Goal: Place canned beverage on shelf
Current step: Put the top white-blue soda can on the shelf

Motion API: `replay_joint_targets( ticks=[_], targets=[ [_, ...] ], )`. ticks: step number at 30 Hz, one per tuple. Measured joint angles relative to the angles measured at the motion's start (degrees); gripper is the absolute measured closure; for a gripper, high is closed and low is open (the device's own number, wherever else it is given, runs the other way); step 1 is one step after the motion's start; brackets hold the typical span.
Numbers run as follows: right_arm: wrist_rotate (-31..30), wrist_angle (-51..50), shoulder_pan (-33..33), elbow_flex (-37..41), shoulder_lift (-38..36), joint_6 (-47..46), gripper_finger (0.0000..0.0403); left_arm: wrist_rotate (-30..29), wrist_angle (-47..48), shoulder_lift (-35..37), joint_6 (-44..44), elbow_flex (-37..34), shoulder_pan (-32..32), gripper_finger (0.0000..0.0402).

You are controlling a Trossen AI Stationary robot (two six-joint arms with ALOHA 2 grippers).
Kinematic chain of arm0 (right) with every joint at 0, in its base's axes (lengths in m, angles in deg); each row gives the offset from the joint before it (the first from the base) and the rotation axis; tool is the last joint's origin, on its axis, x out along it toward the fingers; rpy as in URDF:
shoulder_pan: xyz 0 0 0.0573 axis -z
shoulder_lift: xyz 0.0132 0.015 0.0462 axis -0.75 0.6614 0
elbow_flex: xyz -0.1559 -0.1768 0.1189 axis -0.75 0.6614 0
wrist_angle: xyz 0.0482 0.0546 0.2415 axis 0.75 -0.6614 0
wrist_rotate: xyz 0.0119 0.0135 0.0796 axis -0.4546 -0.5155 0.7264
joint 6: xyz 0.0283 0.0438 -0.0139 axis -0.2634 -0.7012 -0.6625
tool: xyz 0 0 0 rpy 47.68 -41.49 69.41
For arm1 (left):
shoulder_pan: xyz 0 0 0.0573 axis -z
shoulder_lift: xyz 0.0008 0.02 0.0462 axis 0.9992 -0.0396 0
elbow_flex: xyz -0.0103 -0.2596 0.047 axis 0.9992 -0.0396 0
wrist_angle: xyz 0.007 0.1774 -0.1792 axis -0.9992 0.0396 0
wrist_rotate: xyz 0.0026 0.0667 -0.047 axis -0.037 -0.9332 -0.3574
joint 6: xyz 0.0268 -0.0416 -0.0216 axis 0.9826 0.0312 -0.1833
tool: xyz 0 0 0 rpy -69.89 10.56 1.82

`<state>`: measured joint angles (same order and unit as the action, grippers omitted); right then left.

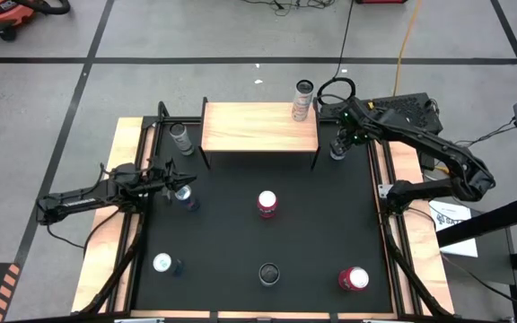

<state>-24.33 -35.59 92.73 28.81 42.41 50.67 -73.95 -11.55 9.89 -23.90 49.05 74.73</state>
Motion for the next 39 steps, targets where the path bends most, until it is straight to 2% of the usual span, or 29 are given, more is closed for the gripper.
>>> replay_joint_targets(
  ticks=[5, 12, 27, 39],
  targets=[
    [0.23, -3.02, -0.02, -1.49, -1.93, 0.27, 0.0193, 0.00, 0.00, 0.00, -0.05, -0.01, 0.01, 0.0401],
    [0.49, -7.21, -0.33, -8.34, -3.98, -0.09, 0.0193, 0.00, 0.00, 0.01, -0.09, -0.02, 0.02, 0.0401],
    [-0.01, -17.99, -8.66, -26.53, -4.35, -1.50, 0.0193, 0.00, 0.00, 0.02, -0.28, -0.01, 0.01, 0.0401],
    [-0.41, -22.21, -10.91, -29.22, -4.33, -2.94, 0.0193, -0.34, 0.06, 0.02, -1.59, -0.02, 0.01, 0.0401]
  ],
)
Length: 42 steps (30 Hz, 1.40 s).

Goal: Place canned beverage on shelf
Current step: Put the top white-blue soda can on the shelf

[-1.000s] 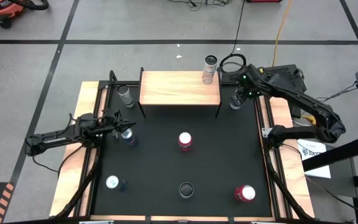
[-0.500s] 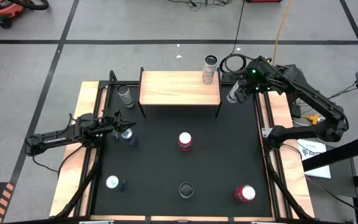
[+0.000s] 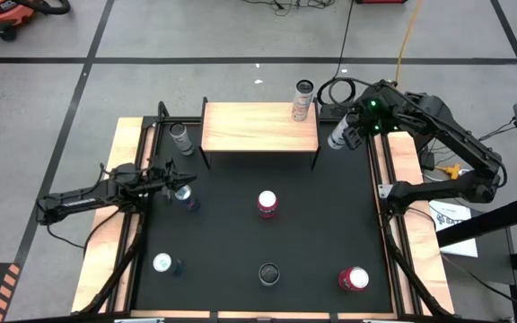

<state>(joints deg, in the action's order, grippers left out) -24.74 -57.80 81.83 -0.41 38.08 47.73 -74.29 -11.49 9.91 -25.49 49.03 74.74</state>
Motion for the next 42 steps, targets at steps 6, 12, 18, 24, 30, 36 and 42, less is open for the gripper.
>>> replay_joint_targets(
  ticks=[6, 12, 18, 24, 30, 36, 42],
  targets=[
    [0.44, -0.10, 0.00, -0.02, 0.00, -0.02, 0.0193, -1.52, 0.27, -0.02, 0.00, 0.00, -0.01, 0.0401],
    [2.73, -0.54, 0.00, -0.08, 0.00, 0.21, 0.0193, -1.01, 0.28, -0.02, 0.03, 0.09, 0.01, 0.0401],
    [3.61, -0.68, -0.04, -3.11, 0.02, 0.62, 0.0193, -0.02, 0.07, -0.02, 3.49, 2.78, -0.01, 0.0401],
    [3.66, 2.15, -0.04, -6.85, -0.07, 0.27, 0.0193, -5.35, -3.62, -0.02, 9.11, 4.94, 0.01, 0.0401],
    [7.45, 9.33, -0.25, -6.88, 1.21, 0.20, 0.0193, -7.74, -10.17, -0.02, 10.61, 5.00, -0.01, 0.0401],
    [7.91, 13.72, -1.78, -6.88, 4.72, 0.78, 0.0193, -7.64, -11.17, -0.02, 10.58, 5.01, -0.01, 0.0401],
    [7.96, 16.34, -3.61, -6.88, 7.66, 2.44, 0.0193, -6.82, -11.07, -0.02, 11.04, 5.05, -0.01, 0.0401]
  ],
)
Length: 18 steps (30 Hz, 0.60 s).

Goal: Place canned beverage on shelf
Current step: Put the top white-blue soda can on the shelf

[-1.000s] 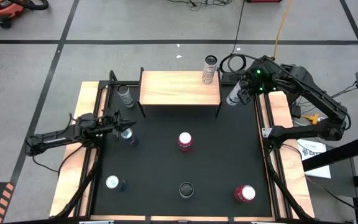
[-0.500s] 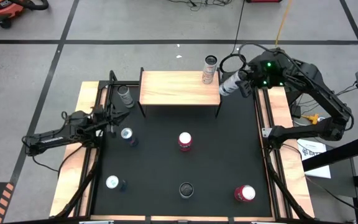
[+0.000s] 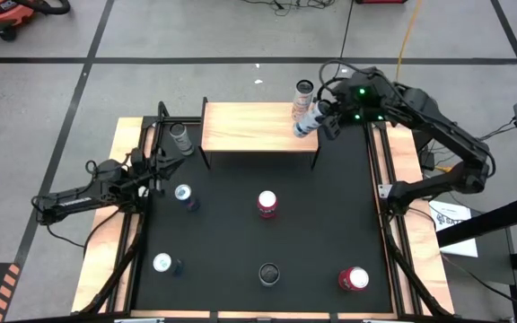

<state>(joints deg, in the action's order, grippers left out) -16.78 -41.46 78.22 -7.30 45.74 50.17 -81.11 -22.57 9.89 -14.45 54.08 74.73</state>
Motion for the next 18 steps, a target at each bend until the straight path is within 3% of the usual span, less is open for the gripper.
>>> replay_joint_targets(
  ticks=[6, 18],
  targets=[
    [-0.05, 0.37, -0.48, 0.00, 1.31, 0.39, 0.0193, 5.33, 0.02, 0.00, 0.02, 0.04, 0.00, 0.0402],
    [-0.05, 0.74, -0.48, 0.02, 1.48, 0.39, 0.0193, 5.78, 0.53, 0.00, 3.98, 0.07, 0.00, 0.0402]
  ],
)
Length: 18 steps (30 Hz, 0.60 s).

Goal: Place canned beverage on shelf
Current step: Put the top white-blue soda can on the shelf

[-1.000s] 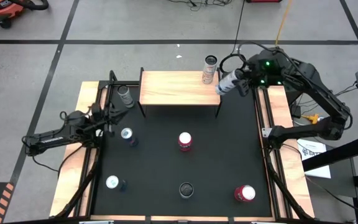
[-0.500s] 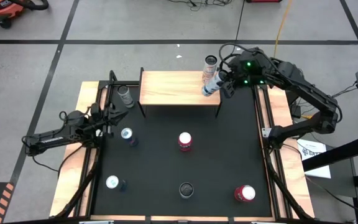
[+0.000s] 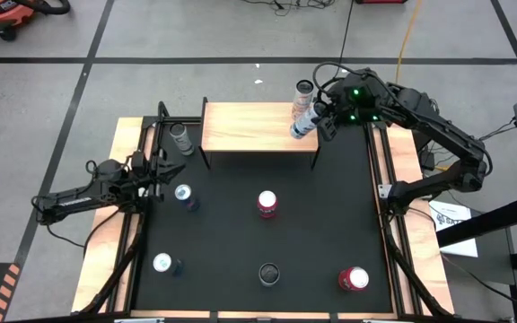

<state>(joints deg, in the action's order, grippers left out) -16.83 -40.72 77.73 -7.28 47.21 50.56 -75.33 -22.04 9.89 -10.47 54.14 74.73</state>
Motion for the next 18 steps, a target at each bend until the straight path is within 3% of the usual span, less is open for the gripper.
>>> replay_joint_targets(
  ticks=[18],
  targets=[
    [-0.01, -0.06, 0.00, 0.00, 0.00, 0.60, 0.0193, 0.27, 0.48, 0.00, 0.04, 0.07, 0.00, 0.0402]
  ],
)
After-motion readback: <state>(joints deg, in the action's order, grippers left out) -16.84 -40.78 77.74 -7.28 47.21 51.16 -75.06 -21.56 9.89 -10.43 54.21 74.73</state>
